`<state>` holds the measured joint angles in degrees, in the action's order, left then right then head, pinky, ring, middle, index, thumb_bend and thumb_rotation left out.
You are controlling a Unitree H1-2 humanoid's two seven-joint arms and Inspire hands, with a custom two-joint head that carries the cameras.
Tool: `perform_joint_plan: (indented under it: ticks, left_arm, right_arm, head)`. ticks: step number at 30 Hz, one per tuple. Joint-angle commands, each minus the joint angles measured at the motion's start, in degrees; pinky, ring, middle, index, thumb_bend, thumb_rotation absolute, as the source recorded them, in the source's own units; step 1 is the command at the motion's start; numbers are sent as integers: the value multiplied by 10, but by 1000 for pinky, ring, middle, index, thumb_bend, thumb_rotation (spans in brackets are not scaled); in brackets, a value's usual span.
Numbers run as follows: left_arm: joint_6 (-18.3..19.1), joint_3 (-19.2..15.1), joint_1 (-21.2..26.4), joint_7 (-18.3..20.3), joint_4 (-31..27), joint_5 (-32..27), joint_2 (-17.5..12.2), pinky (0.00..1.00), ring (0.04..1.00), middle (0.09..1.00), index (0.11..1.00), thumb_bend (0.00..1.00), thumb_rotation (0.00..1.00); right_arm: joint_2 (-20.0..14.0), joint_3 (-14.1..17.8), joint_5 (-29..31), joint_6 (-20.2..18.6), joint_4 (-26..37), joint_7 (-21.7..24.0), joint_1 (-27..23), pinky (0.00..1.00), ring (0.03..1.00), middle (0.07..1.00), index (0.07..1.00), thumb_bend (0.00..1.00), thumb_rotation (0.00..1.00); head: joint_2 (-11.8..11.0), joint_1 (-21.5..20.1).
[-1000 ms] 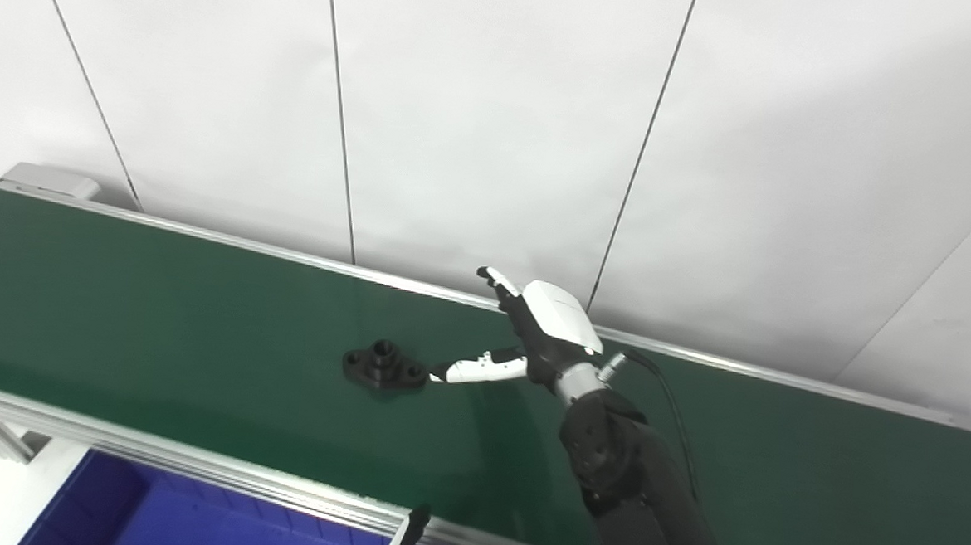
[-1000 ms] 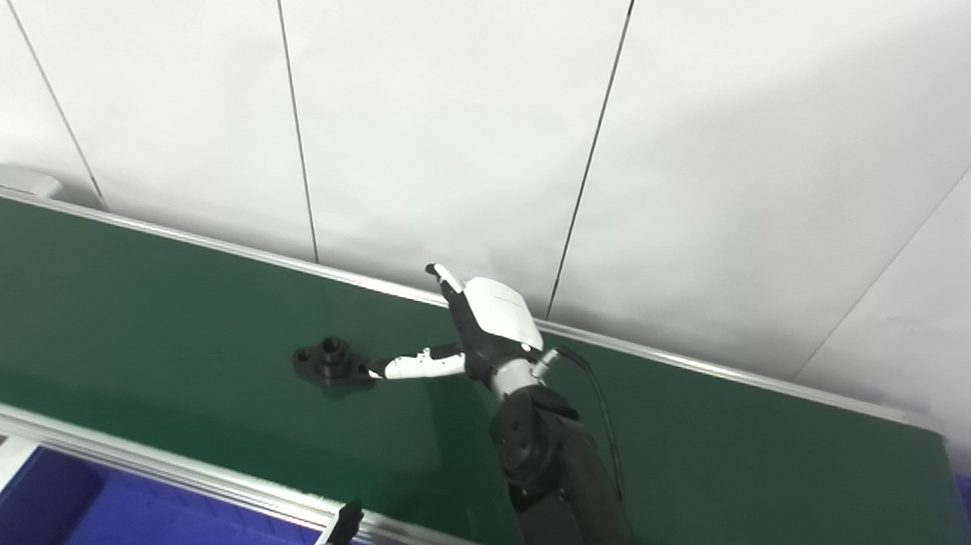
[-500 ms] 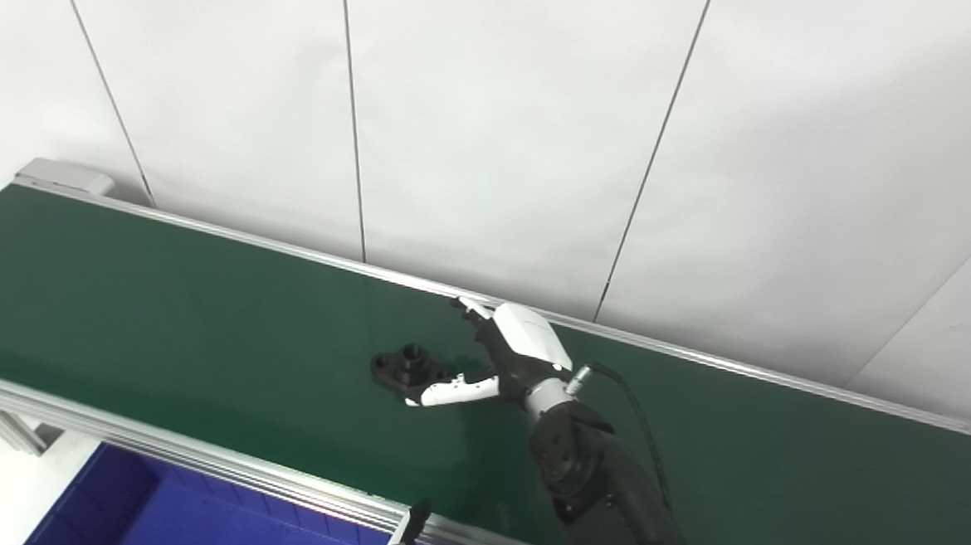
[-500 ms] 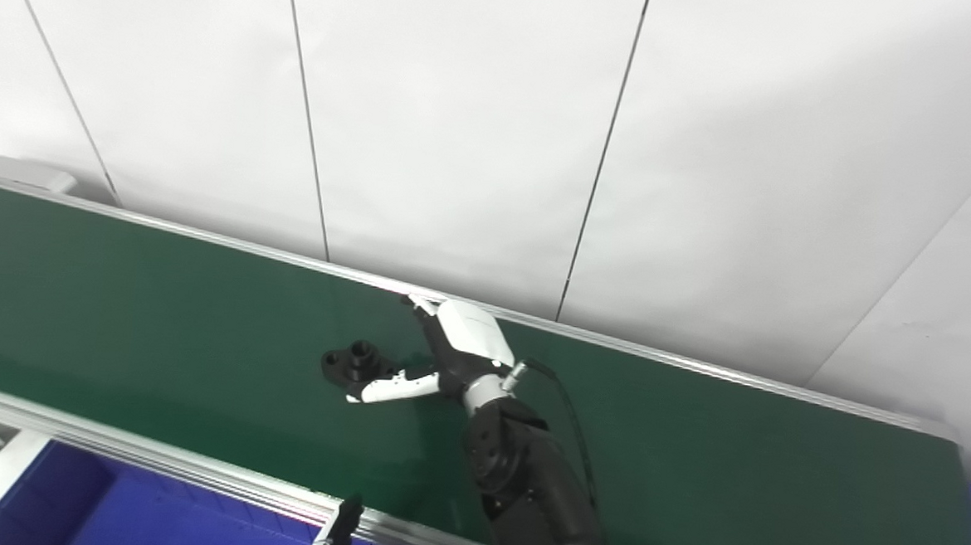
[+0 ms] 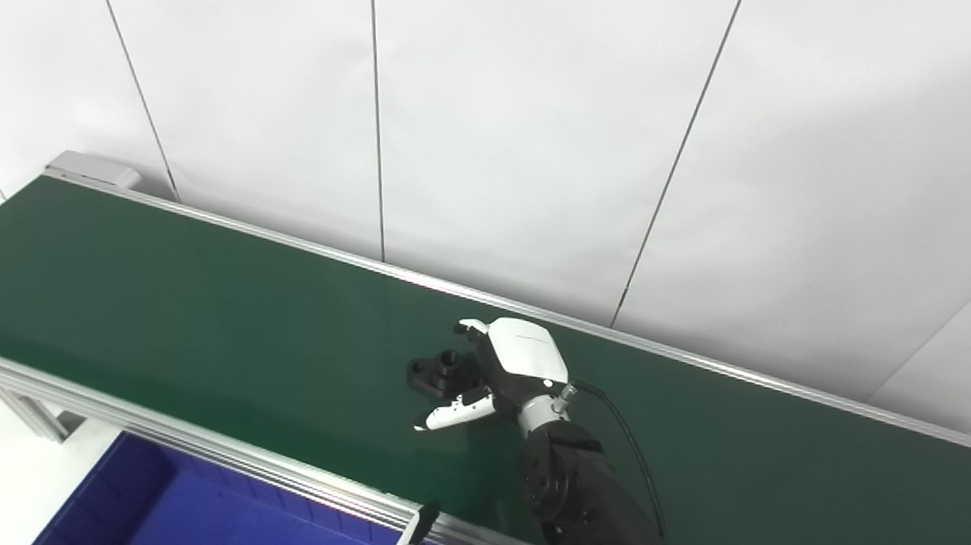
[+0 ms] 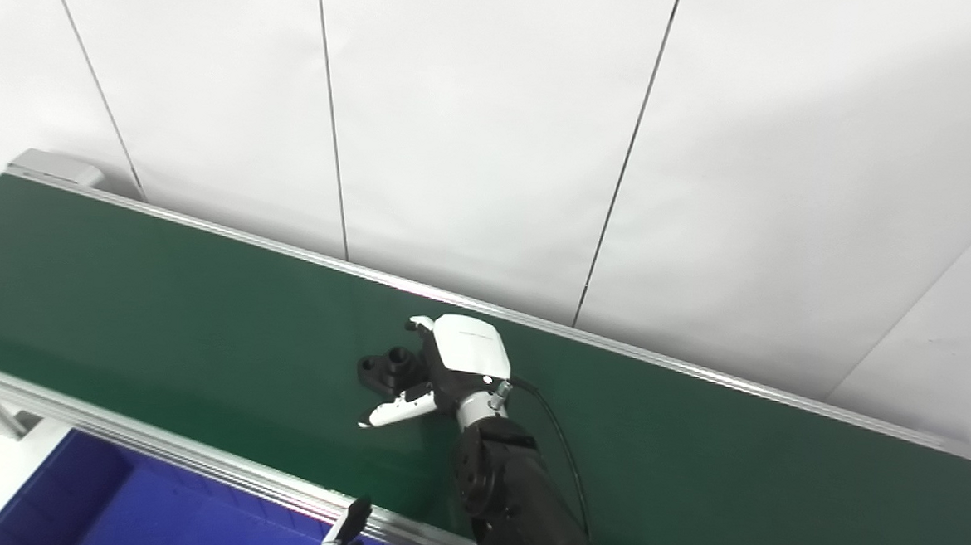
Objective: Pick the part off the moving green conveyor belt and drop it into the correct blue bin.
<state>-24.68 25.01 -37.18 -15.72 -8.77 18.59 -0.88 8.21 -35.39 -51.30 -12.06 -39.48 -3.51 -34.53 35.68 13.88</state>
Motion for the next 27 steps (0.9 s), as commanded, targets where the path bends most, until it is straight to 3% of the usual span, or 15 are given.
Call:
perform_joint_plan:
  ticks: [1,4,5,7,12,27]
  left_arm:
    - [-22,66,-27,-12,-27,15,53,966,1000,1000,1000,748,942]
    - [-22,70,-31,-18,-30,24,52,948,1000,1000,1000,731,953]
    - [-22,71,-33,-17,-31,23,52,944,1000,1000,1000,724,955]
    - [-22,72,-34,-16,-33,22,52,941,1000,1000,1000,725,954]
    - [-22,73,-36,-10,-38,12,51,966,1000,1000,1000,709,949]
    - [-22,69,-36,-4,-42,9,52,941,984,1000,1000,664,941]
  right_arm:
    - [16,-5,0,-8,-20,-19,-4,445,601,739,778,916,453]
    - [17,-5,3,12,-49,-68,-7,305,420,578,677,791,187]
    - [16,-10,0,16,-58,-79,-10,270,366,530,642,680,95]
    - [13,-23,-10,10,-72,-89,-15,246,354,488,583,541,19]
    - [14,-36,-13,-36,-79,-72,-18,252,367,491,542,511,0]
    - [2,-49,-13,-55,-53,-62,-1,214,356,463,551,509,0]
  head:
    - [1,-1]
    - [3,-1]
    - [3,-1]
    - [6,-1]
    - [8,-4]
    - [12,-13]
